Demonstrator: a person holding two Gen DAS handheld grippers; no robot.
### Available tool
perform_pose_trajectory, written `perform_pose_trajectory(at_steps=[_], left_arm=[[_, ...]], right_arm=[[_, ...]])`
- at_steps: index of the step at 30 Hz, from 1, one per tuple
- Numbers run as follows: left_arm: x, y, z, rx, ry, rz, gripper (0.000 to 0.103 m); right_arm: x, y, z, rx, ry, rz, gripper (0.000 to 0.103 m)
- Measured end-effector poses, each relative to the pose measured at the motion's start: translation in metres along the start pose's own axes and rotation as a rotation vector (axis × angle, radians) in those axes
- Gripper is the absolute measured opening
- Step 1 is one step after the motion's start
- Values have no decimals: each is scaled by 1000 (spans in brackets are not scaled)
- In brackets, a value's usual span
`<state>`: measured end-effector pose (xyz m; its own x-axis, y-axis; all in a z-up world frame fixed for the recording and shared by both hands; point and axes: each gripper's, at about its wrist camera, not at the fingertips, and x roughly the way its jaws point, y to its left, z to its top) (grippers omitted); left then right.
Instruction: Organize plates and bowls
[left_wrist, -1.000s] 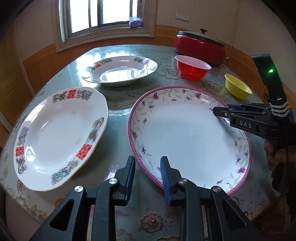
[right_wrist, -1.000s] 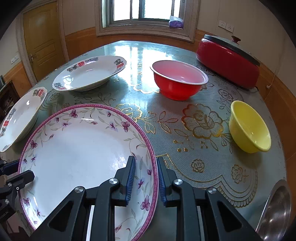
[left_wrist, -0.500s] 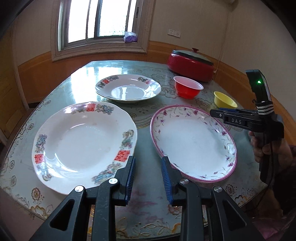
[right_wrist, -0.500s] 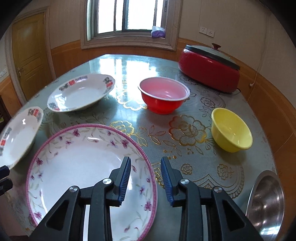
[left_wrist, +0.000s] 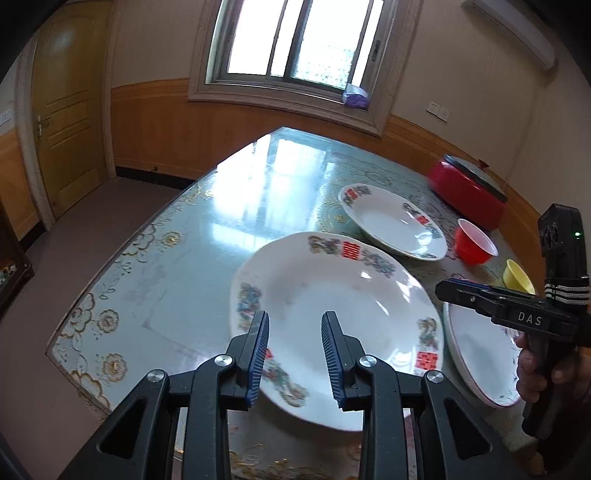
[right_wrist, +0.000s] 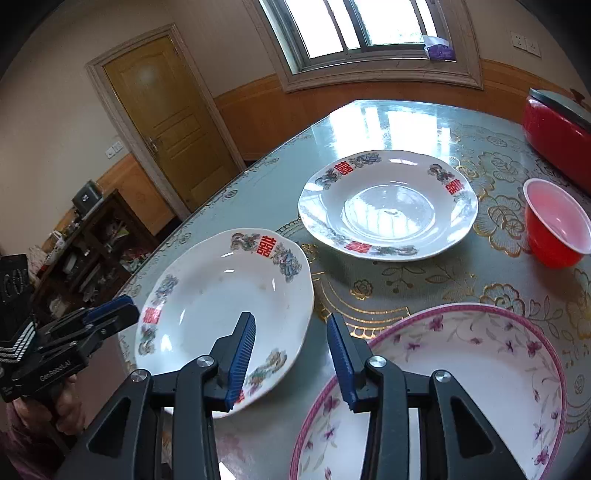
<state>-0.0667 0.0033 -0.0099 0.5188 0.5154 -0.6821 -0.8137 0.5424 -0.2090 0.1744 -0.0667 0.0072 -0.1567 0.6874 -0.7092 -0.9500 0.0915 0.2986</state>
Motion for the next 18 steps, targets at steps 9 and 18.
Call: perform_pose_trajectory(at_steps=[9,18], left_arm=[[34,46,3,-46,59,-13,47],[65,34,-5,17,145,-126,31]], right_arm=[[53,-9,8,44,97,-8,41],[65,9,0,-29,130,-24,43]])
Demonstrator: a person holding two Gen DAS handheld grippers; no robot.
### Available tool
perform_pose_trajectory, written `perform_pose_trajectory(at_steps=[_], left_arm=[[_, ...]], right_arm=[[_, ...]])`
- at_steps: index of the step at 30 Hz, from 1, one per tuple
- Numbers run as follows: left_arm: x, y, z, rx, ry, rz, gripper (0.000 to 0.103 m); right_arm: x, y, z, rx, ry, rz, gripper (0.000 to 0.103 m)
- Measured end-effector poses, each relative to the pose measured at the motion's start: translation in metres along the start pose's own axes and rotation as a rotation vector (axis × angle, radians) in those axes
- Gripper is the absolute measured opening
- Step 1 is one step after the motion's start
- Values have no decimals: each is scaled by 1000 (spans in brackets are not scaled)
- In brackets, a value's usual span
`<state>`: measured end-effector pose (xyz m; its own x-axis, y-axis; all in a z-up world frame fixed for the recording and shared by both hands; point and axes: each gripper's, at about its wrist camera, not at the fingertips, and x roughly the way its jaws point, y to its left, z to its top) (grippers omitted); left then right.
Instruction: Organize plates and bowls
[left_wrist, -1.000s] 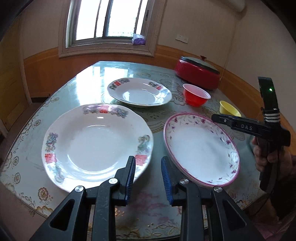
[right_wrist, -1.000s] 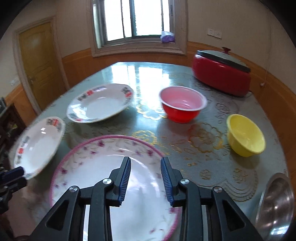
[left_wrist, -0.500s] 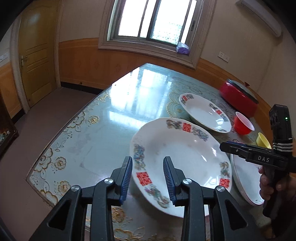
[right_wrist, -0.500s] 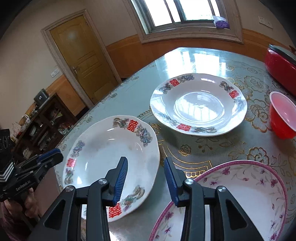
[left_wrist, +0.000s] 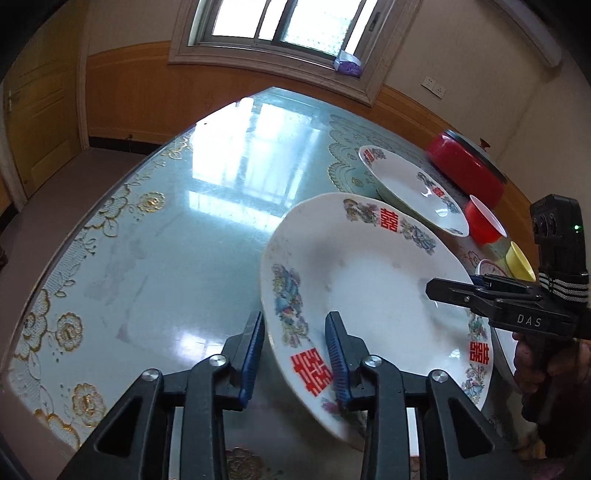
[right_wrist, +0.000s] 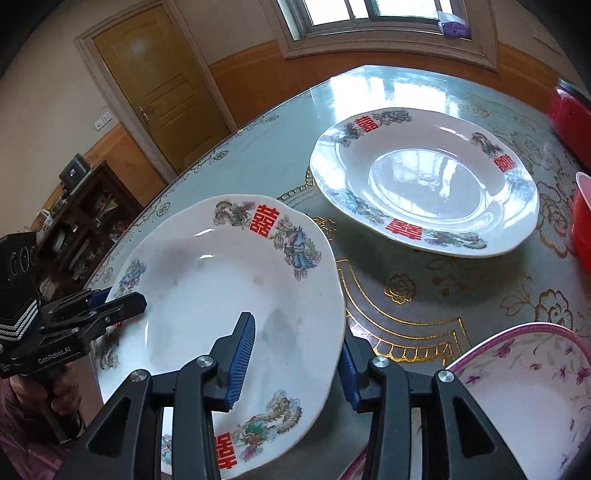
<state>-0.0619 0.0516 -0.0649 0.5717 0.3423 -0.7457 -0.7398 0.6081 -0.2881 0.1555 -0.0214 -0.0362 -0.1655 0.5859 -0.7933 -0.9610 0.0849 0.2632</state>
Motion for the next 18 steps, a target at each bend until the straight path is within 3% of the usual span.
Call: perform_pose_trajectory(at_steps=[2,8,13,18], left_arm=[[2,-8,-1,41,-15,32,31],[3,-5,2,40,-23,39,30],[2,-5,1,25,-20,44,30],[1,-9,-2,26,-22,63,31]], right_arm=[[1,3,-2,-12,4,-12,43],[2,9,-3,-59,13,-82,38],[2,8,-3,-44,19,-54,42],[4,13,-2,-74,17,-95,40]])
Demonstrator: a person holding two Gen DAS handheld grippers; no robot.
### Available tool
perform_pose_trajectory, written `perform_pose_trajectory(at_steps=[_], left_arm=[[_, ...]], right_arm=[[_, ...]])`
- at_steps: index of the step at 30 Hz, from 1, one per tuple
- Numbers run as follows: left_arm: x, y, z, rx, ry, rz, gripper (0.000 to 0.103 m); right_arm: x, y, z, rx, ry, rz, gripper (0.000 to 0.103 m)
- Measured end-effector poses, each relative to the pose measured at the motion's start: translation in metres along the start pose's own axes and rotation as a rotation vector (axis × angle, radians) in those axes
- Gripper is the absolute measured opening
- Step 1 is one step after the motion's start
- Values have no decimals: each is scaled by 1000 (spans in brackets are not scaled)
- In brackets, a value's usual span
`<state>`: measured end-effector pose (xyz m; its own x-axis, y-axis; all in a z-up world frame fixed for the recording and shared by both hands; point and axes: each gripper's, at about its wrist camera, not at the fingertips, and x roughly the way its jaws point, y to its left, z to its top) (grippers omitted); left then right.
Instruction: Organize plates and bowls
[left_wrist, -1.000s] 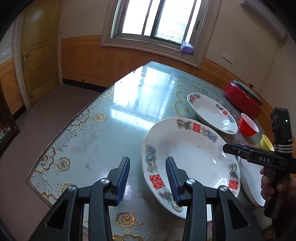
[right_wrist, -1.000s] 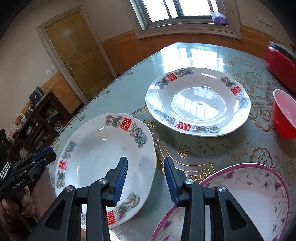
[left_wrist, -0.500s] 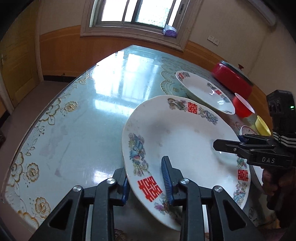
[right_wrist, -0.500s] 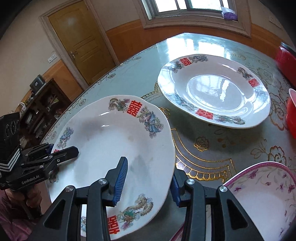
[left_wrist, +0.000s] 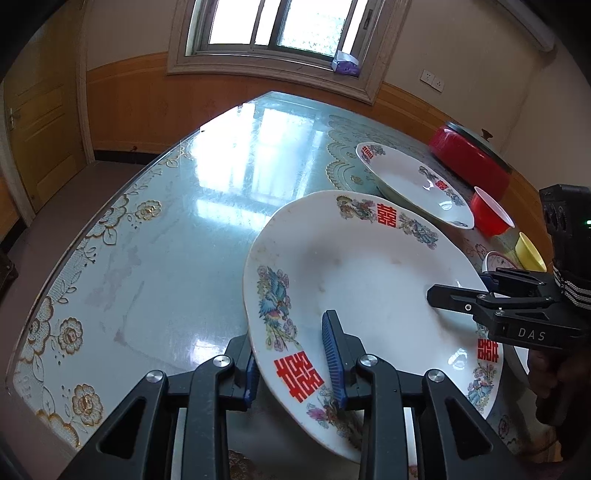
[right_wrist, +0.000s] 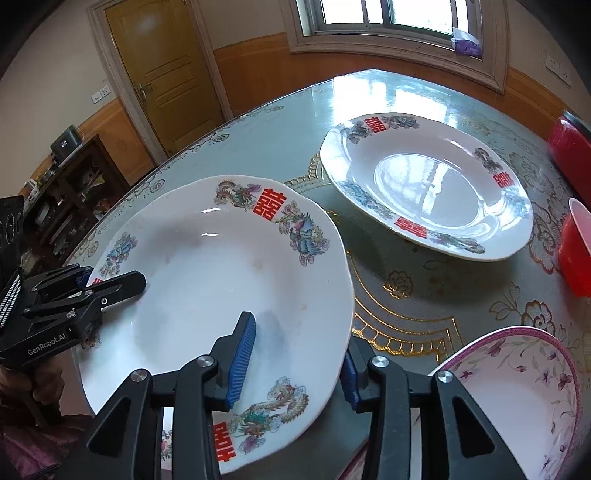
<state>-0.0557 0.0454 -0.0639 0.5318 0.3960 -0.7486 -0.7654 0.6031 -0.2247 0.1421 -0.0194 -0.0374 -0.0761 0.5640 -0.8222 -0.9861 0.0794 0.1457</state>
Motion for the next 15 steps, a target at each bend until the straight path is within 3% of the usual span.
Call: perform_pose_trajectory(at_steps=[15], left_arm=[[-17,-13,-6,28,-44,22,30]], right_arm=[[-15,-3,-11,1,-47,46,35]])
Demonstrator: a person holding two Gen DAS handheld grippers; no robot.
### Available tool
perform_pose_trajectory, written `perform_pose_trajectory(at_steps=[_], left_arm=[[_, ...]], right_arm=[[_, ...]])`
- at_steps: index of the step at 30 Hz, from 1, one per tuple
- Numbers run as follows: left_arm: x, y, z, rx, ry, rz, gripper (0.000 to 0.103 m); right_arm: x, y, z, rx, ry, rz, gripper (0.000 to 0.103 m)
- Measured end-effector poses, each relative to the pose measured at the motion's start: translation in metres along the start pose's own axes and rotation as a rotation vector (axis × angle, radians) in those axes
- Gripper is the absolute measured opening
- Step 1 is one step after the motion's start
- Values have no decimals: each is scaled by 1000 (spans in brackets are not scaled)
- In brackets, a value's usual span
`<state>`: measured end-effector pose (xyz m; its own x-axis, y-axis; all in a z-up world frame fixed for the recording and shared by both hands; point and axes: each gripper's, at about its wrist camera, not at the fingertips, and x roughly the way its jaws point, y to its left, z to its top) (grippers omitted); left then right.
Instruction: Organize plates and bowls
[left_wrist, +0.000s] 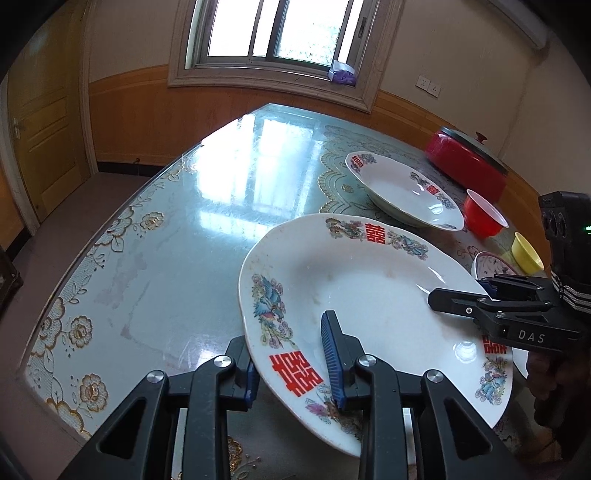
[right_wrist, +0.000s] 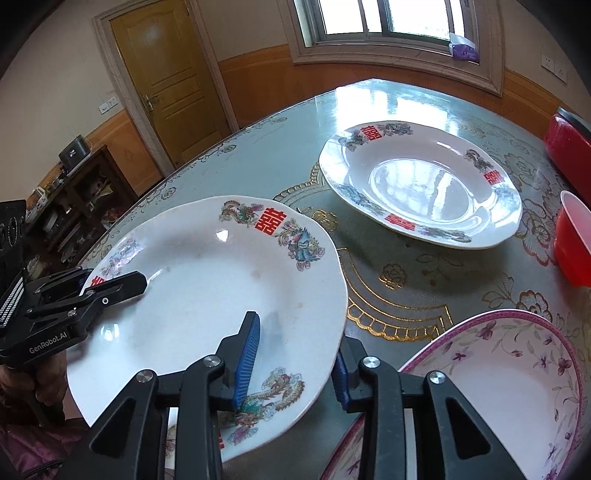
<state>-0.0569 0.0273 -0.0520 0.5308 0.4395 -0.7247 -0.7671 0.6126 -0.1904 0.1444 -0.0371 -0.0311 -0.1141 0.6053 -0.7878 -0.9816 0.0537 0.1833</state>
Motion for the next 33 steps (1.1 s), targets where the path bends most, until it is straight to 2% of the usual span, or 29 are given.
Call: perform_pose_trajectory(at_steps=[5,14,23,33], left_arm=[[-5,-3,2,2,-19,-7,30],[-19,-21,23,95,-83,-20,30],[-18,-63,33,193,-98,-124,29],[-1,-135,32,292,-46,-272,30]], right_arm=[[-5,-3,-3,21,-24,16,32],[-35,-13,-8,67,-125,33,31],[-74,-34,-31,154,-201,-16,31],[-130,-69,-78,272,-231,-147,31]])
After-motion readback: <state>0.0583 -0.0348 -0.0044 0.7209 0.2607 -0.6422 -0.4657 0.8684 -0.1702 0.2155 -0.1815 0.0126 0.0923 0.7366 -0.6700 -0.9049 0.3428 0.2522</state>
